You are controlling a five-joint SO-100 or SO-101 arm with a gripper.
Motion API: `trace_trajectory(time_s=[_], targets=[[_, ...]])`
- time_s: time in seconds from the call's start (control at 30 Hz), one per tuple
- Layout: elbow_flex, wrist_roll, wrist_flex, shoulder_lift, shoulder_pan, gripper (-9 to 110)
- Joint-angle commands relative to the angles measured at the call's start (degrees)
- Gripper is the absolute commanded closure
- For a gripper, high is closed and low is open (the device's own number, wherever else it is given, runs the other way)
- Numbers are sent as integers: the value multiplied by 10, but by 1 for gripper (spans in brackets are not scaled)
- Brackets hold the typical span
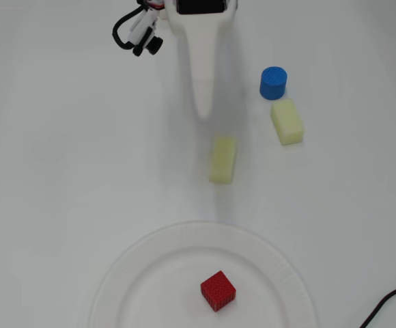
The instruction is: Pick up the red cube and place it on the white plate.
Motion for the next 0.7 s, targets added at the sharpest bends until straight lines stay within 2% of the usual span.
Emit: trace_trajectory(time_s=[0.0,0.27,0.47,0.67], targets=[[141,-22,-57,121,15,57],[451,-83,-137,402,58,59],[644,-114,-87,737,97,60],[684,-98,-61,768,123,60]])
